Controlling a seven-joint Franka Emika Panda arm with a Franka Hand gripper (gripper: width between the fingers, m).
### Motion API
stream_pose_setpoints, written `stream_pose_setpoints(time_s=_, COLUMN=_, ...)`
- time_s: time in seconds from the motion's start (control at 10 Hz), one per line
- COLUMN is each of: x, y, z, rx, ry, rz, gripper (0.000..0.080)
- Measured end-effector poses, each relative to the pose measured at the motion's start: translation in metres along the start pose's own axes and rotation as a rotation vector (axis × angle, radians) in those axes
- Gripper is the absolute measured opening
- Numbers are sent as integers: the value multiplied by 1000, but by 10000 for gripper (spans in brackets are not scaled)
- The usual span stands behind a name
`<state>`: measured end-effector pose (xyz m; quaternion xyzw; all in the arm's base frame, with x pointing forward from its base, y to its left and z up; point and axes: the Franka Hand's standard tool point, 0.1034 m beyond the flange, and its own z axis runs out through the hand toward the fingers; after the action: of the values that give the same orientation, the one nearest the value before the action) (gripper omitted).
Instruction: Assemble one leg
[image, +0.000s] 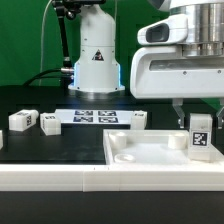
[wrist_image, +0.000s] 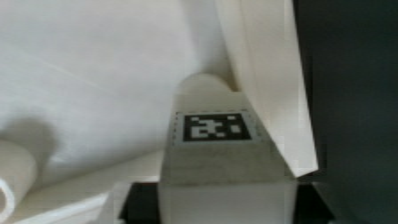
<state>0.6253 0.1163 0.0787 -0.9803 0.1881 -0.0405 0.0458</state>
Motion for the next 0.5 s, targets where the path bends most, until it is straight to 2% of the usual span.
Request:
stream_pose_setpoints(time_s=0.2, x=0, y=1, z=0, rx=4, ry=18, rz=217, gripper=291)
stream_pose_setpoints(time_s=0.3, x=-1, y=3, z=0, rx=24, ry=29, rz=387, gripper=291)
stream_pose_setpoints(time_s=0.5, x=-6, y=2, z=0, rx=24, ry=50, rz=630, gripper=291)
